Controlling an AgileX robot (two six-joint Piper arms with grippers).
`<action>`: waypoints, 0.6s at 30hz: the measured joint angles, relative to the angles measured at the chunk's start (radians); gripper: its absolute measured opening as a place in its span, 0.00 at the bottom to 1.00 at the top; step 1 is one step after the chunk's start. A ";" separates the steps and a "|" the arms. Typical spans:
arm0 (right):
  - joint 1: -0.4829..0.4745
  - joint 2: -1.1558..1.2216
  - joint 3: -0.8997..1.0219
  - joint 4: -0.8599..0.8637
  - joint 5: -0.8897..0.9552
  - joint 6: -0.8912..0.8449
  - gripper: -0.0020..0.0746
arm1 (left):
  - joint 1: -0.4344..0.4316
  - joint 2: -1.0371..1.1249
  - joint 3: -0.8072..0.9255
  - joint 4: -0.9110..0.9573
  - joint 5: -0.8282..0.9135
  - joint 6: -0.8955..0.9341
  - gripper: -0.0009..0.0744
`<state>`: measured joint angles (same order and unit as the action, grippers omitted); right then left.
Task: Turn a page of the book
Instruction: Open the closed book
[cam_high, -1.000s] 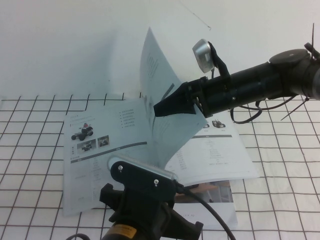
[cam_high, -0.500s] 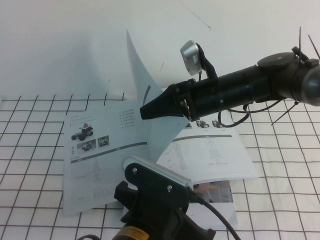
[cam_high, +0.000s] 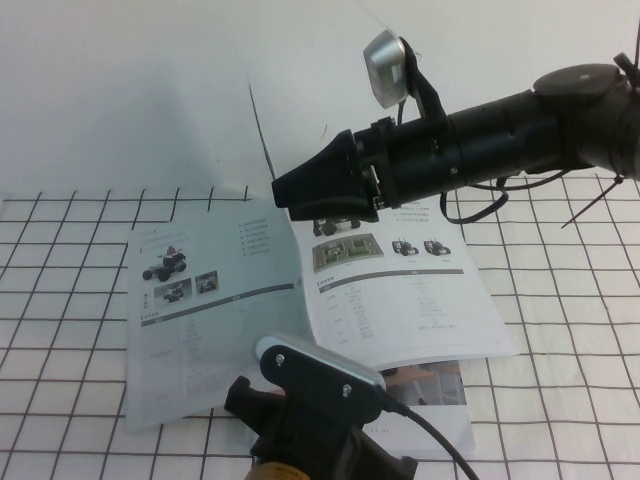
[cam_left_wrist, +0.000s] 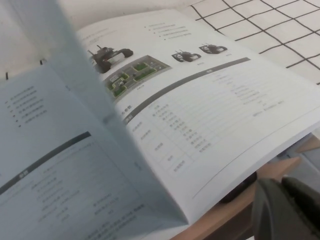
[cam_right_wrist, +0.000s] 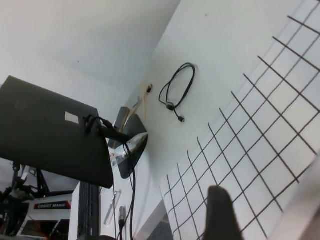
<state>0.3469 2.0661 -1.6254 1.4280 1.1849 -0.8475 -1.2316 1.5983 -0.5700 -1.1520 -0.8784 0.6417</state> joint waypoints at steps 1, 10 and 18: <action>0.000 -0.006 0.000 0.000 0.000 0.000 0.57 | 0.000 0.000 0.000 -0.013 -0.002 -0.001 0.01; 0.000 -0.048 0.000 -0.067 0.002 0.008 0.57 | 0.039 0.000 0.000 -0.272 -0.066 -0.004 0.01; 0.000 -0.074 0.000 -0.148 0.008 0.010 0.57 | 0.147 0.000 0.000 -0.416 0.094 -0.004 0.01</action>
<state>0.3469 1.9921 -1.6254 1.2799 1.1931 -0.8375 -1.0848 1.5983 -0.5700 -1.5681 -0.7845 0.6376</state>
